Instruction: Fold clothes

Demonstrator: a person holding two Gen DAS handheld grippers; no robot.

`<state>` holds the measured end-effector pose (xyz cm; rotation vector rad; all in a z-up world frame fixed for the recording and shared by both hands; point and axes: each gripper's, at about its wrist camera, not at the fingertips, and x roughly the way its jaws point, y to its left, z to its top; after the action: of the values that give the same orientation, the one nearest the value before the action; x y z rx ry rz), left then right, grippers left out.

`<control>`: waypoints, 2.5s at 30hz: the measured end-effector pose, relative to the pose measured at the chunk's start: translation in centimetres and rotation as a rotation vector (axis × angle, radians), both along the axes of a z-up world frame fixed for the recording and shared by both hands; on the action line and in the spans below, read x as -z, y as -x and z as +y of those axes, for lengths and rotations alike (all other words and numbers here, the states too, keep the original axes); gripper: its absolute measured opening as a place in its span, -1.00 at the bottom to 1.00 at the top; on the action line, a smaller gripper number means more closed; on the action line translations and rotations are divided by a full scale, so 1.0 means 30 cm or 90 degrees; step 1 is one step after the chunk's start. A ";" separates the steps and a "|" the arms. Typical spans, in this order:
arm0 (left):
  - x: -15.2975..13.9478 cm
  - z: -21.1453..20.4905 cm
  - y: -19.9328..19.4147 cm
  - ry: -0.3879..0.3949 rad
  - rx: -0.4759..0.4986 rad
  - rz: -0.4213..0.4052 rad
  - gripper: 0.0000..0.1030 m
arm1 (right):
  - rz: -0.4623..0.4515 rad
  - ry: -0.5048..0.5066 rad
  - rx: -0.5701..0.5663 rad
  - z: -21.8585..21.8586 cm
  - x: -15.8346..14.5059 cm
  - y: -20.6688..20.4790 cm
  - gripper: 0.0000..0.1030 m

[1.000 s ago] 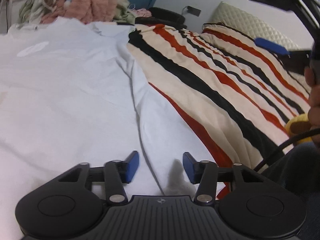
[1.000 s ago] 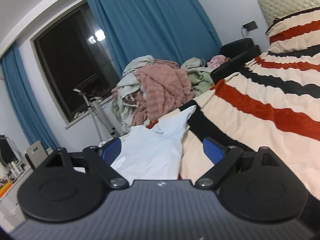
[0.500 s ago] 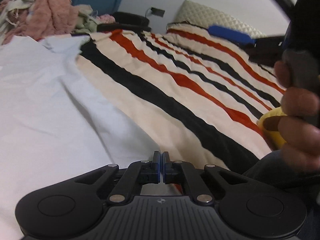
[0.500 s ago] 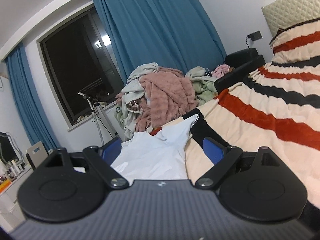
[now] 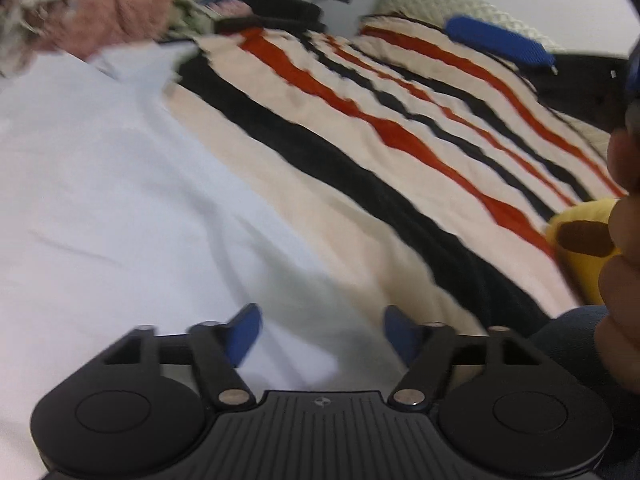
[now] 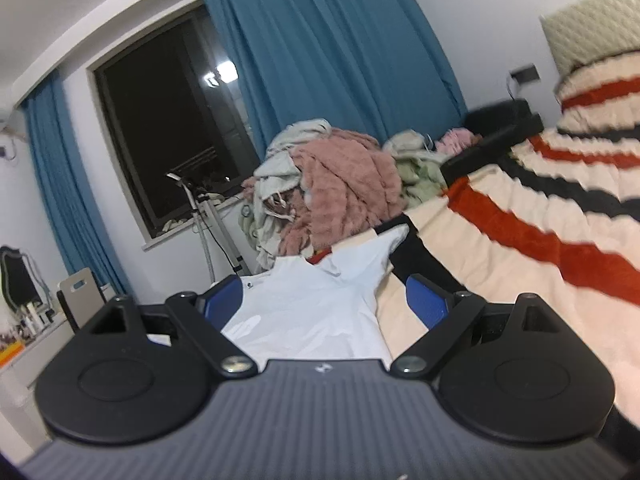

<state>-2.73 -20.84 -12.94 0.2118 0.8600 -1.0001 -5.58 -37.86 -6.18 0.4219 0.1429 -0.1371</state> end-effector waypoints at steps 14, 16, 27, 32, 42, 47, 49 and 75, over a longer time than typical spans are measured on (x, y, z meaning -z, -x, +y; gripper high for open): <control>-0.320 0.498 -0.048 0.098 -0.320 -0.190 0.99 | 0.020 0.067 -0.073 0.113 0.001 -0.049 0.74; -0.350 0.553 -0.031 0.118 -0.356 -0.204 0.99 | 0.024 0.067 -0.081 0.125 0.005 -0.055 0.74; -0.398 0.703 -0.019 0.163 -0.442 -0.186 0.99 | 0.063 -0.090 -0.106 0.046 0.031 -0.282 0.73; -0.373 0.714 -0.032 0.156 -0.451 -0.171 0.99 | 0.056 -0.311 -0.114 -0.162 0.192 -0.615 0.73; -0.259 0.659 -0.145 0.116 -0.468 -0.144 0.99 | 0.064 -0.479 -0.059 -0.425 0.607 -1.052 0.59; -0.200 0.641 -0.229 0.107 -0.479 -0.120 0.99 | 0.016 -0.514 -0.131 -0.464 0.668 -1.189 0.54; -0.179 0.628 -0.268 0.104 -0.483 -0.103 0.99 | 0.010 -0.537 -0.132 -0.475 0.687 -1.220 0.48; -0.268 0.625 -0.147 0.116 -0.482 -0.173 0.99 | -0.045 -0.672 -0.040 -0.569 0.636 -0.978 0.47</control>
<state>1.69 -2.08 -4.90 -0.1322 0.5224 -0.3223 23.76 -54.93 -25.26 1.4712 0.1516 0.0289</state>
